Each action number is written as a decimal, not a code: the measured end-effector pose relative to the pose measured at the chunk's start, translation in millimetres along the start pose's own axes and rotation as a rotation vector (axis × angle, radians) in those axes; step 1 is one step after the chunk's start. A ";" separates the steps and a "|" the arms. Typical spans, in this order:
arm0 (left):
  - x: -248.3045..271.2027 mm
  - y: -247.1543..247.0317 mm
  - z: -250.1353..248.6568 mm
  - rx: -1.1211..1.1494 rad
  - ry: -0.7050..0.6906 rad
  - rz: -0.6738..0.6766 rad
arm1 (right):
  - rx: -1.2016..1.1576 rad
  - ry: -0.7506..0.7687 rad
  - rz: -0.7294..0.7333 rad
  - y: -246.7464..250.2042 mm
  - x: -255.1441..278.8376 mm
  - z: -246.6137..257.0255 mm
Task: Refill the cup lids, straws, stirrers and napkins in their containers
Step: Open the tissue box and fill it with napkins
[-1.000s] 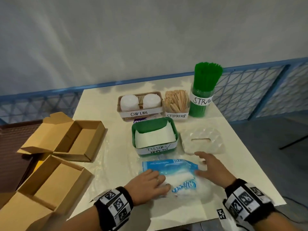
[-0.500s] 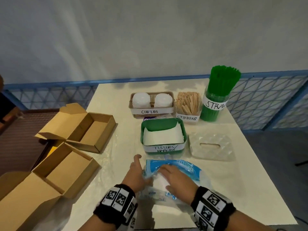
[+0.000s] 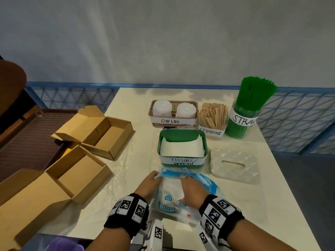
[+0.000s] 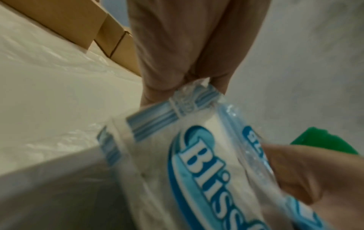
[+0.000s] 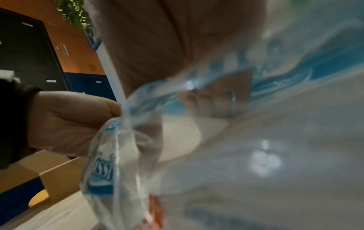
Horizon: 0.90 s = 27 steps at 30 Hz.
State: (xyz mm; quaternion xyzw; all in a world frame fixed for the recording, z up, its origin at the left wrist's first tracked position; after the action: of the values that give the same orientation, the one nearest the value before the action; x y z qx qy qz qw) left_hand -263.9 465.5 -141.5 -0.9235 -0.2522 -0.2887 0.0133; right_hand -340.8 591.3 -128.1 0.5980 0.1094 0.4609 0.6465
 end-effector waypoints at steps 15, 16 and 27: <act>10.1 -16.6 -20.7 0.325 -0.139 0.027 | -0.188 0.068 -0.110 18.2 -4.1 -17.5; 10.2 -17.2 -22.0 0.340 -0.139 0.013 | -0.181 0.102 -0.143 20.3 -2.2 -16.5; -16.3 -14.1 -12.9 0.257 -0.025 -0.212 | -0.342 0.258 -0.266 21.8 13.2 -4.2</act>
State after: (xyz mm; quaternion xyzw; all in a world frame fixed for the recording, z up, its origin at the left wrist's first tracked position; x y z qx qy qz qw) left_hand -288.9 468.2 -141.3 -0.8860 -0.3830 -0.2425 0.0976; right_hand -346.6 600.7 -104.6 0.3966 0.1892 0.4562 0.7738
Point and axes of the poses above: each hand's wrist, its own x-axis away from the middle knuckle, its own y-axis out of the back of the hand, z = x × y, the point moved 3 cm from there along -x, towards the middle knuckle, and after that the axes turned 1 degree about x, right-handed, at the moved point
